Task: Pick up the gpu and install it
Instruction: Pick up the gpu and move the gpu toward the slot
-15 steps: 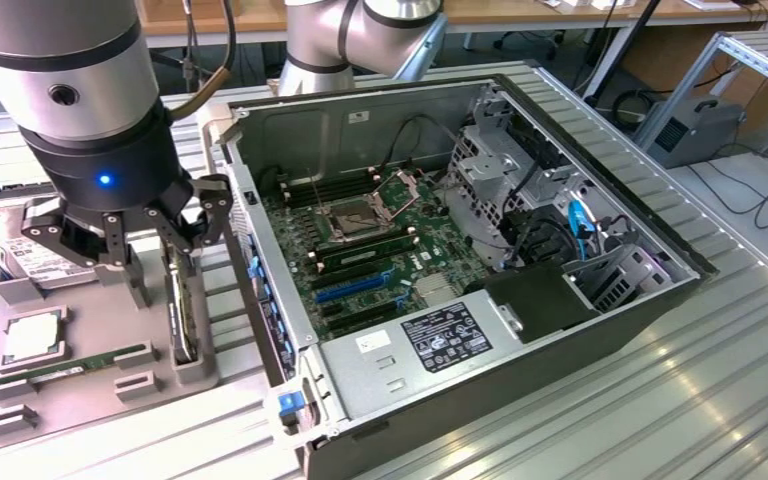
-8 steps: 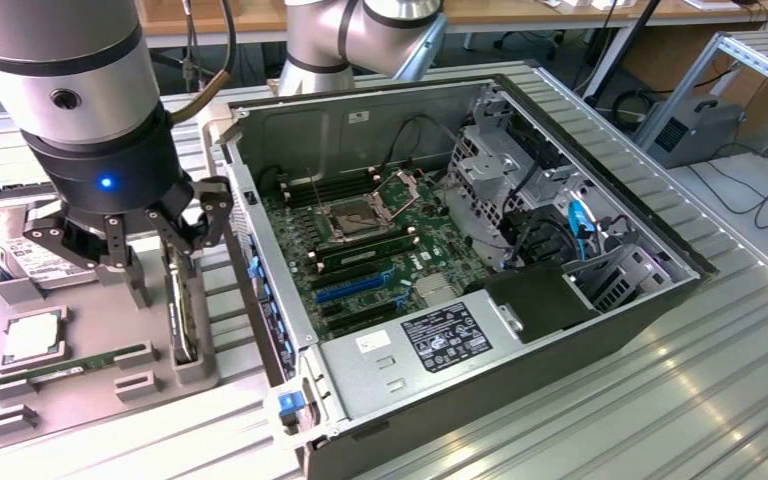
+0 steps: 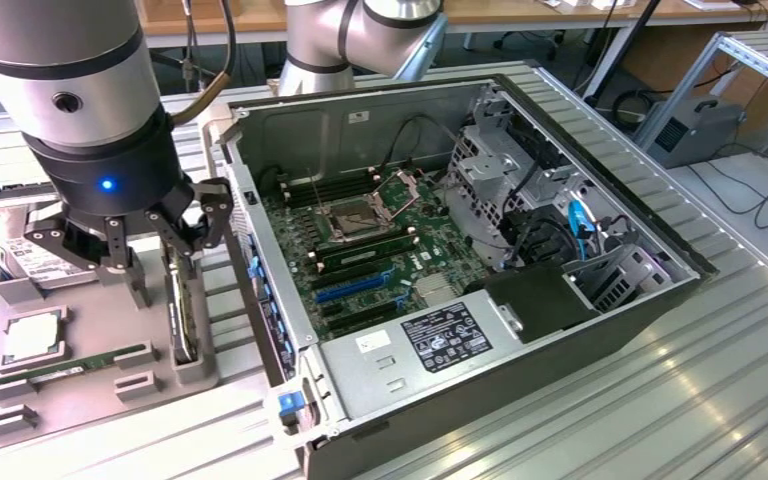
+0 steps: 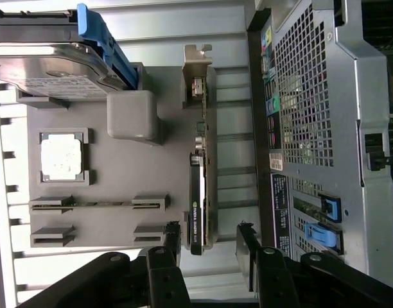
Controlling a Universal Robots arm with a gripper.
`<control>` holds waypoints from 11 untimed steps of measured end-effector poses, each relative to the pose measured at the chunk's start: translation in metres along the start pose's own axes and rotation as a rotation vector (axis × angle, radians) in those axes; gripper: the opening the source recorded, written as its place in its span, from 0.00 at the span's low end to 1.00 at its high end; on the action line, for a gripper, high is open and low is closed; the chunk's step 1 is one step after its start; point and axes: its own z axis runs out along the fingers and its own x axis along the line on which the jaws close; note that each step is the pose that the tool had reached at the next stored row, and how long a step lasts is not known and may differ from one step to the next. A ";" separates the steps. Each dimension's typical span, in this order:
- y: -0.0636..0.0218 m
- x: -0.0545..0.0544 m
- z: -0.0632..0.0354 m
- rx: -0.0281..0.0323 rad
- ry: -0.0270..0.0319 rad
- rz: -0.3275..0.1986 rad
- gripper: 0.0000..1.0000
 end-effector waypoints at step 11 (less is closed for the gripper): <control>-0.0002 0.000 0.0054 0.0000 0.0001 0.000 0.48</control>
